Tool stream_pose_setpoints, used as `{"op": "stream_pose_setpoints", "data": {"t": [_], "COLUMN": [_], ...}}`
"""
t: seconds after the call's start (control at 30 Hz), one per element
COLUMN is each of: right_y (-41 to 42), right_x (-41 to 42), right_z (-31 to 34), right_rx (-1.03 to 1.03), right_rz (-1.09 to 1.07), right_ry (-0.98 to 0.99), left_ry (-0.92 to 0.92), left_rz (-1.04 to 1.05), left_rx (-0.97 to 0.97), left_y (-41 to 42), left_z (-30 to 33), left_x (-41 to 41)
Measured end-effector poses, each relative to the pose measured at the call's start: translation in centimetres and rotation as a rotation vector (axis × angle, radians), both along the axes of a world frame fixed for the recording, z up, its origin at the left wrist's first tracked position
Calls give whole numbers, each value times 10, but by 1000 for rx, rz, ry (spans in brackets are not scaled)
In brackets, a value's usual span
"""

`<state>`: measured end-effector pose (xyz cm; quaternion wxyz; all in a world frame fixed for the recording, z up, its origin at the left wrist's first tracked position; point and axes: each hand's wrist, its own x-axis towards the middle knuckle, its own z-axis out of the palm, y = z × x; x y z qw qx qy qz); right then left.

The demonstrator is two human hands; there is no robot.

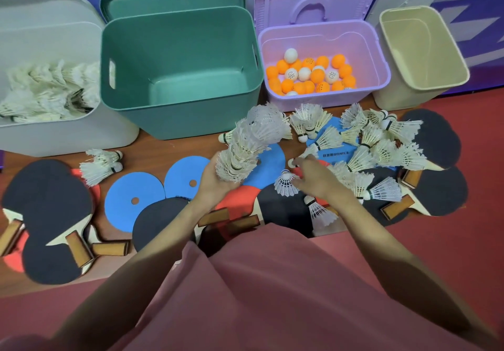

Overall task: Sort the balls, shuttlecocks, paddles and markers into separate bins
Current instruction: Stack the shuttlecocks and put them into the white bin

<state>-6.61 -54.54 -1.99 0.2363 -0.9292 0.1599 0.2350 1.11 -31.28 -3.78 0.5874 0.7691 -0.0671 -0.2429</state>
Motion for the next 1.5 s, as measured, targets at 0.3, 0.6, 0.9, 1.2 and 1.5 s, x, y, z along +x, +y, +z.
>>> {"op": "stream_pose_setpoints", "data": {"t": [0.3, 0.6, 0.9, 1.2, 1.5], "right_y": [-2, 2, 30, 17, -20], "right_x": [14, 38, 50, 49, 35], "right_z": [8, 139, 90, 89, 61], "right_rx": [48, 558, 317, 443, 495], "right_rz": [-256, -282, -192, -438, -605], "right_ry": [-440, -855, -633, -805, -675], "left_ry": [-3, -1, -64, -36, -48], "left_rz": [-14, -4, -69, -49, -49], "left_rx": [17, 45, 79, 25, 24], "left_y": [10, 13, 8, 9, 14], "left_z": [-1, -7, -5, -4, -1], "left_x": [3, 8, 11, 7, 7]}}
